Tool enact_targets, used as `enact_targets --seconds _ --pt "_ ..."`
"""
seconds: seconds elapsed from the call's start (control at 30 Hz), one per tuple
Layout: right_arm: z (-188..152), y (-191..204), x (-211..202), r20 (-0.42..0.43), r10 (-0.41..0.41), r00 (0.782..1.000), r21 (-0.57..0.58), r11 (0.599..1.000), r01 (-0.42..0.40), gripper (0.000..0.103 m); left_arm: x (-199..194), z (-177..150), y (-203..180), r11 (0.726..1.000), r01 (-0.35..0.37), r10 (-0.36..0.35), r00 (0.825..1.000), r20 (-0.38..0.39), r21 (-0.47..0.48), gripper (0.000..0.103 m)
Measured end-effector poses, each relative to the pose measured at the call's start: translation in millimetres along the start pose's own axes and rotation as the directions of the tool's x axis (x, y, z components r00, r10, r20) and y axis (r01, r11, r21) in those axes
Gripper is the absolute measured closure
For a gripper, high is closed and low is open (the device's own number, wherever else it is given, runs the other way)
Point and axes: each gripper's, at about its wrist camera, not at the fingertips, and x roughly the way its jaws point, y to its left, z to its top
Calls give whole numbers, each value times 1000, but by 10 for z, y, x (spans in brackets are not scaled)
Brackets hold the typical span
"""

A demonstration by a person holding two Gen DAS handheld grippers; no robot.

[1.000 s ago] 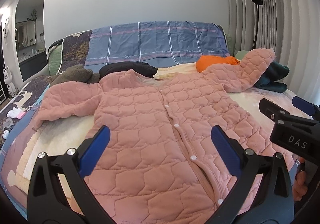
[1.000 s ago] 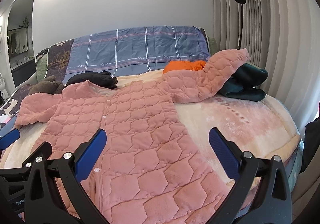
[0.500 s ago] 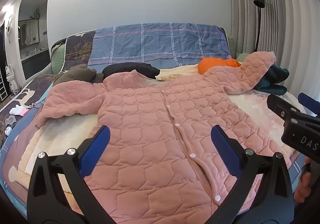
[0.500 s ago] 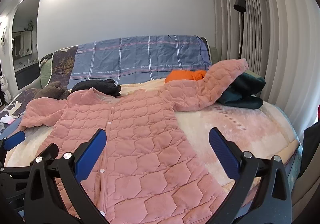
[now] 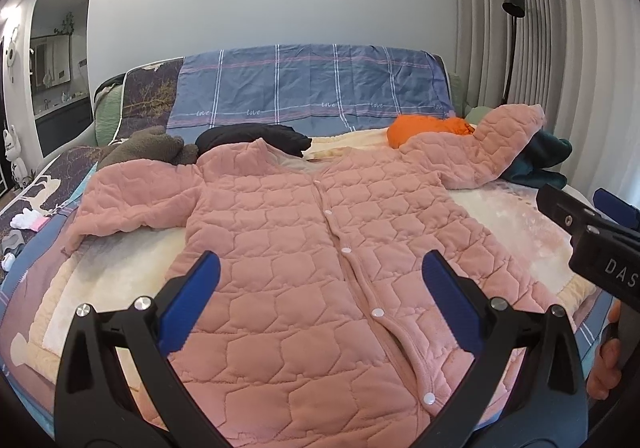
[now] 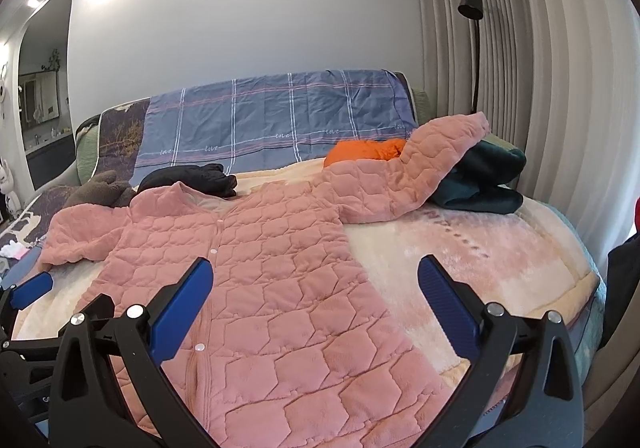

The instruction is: Fold large clothes

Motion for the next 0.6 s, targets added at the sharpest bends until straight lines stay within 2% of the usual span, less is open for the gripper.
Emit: enact_targets --seconds 0.6 --pt "82 229 524 -50 16 999 -54 998 -18 1 505 39 192 1000 -23 22 998 -67 -10 2"
